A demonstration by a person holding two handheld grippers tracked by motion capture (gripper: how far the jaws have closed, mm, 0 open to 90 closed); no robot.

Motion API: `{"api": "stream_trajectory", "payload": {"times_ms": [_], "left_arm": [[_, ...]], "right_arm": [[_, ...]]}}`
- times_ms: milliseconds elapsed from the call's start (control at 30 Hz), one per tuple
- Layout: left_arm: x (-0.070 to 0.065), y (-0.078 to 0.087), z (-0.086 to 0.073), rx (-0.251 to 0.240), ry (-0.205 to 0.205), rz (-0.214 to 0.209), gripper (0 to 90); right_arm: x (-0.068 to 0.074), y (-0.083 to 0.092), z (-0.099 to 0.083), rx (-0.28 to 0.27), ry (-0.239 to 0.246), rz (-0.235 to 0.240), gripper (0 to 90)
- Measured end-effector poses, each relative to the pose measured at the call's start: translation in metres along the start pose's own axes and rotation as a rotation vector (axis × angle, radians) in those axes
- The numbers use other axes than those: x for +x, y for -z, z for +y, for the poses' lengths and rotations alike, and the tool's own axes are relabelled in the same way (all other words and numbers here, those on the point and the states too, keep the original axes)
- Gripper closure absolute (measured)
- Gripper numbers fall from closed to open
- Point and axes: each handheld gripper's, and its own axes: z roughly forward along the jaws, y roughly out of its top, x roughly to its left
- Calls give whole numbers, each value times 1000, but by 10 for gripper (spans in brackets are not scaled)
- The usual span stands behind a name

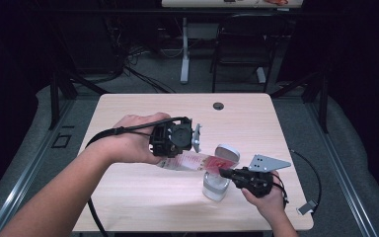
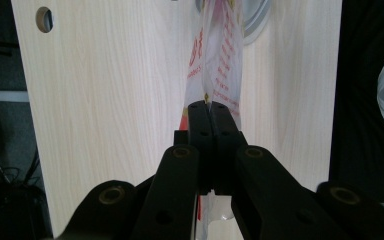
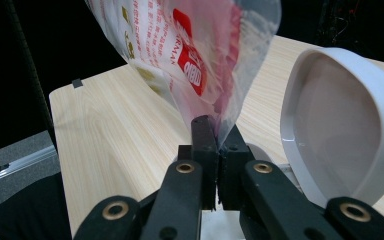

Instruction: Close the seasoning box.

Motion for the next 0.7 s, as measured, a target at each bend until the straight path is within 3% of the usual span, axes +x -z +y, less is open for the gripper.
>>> {"api": "stream_trajectory", "payload": {"times_ms": [700], "left_arm": [[0,1,3,1,-2,-5,900]], "right_arm": [[0,1,0,9,-5,6,892]]}}
